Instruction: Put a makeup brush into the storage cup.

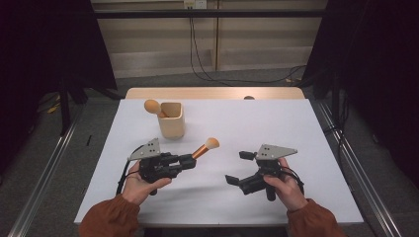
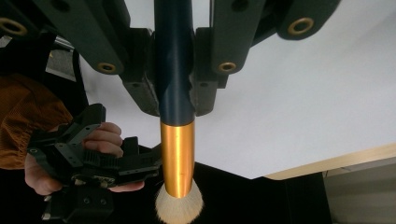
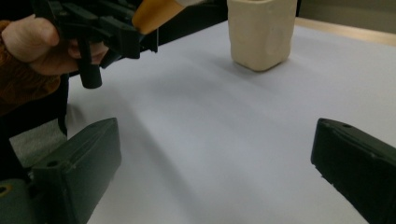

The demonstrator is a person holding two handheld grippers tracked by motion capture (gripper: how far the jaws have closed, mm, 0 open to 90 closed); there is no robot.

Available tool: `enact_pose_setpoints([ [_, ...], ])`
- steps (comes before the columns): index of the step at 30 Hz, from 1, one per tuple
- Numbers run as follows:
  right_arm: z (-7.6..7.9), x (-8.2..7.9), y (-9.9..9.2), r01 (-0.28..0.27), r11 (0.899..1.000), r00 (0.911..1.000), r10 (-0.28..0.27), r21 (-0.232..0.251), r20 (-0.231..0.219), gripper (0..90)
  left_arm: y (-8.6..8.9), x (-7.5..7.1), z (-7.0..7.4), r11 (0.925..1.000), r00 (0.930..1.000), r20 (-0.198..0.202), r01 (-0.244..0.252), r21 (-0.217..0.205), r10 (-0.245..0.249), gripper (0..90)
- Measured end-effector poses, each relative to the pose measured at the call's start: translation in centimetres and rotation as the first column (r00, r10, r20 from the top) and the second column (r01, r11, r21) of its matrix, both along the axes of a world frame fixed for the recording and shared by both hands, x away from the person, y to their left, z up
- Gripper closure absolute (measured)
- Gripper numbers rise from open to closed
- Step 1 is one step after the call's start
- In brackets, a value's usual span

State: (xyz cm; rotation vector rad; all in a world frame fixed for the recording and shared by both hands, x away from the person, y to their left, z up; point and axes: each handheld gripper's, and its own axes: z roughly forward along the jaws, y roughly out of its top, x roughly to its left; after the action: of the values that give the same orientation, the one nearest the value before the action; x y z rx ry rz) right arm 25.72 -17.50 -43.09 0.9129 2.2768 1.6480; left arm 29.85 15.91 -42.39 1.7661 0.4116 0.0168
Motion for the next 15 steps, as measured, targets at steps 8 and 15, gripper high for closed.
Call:
enact_pose_setpoints([
  [8, 0.0, 0.1, 0.2, 0.046, 0.995, 0.9967, -0.051, 0.089, 0.062, 2.6, -0.4, -0.2, 0.2, 1.0, 0.9999, 0.013, 0.005, -0.007, -0.005, 74.4],
  [15, 0.4, -0.1, 0.8, -0.025, 0.993, 0.9959, 0.014, 0.118, 0.089, 0.1, -1.1, -0.2, 0.2, 0.9997, 0.9997, 0.016, 0.02, -0.015, -0.02, 74.4],
])
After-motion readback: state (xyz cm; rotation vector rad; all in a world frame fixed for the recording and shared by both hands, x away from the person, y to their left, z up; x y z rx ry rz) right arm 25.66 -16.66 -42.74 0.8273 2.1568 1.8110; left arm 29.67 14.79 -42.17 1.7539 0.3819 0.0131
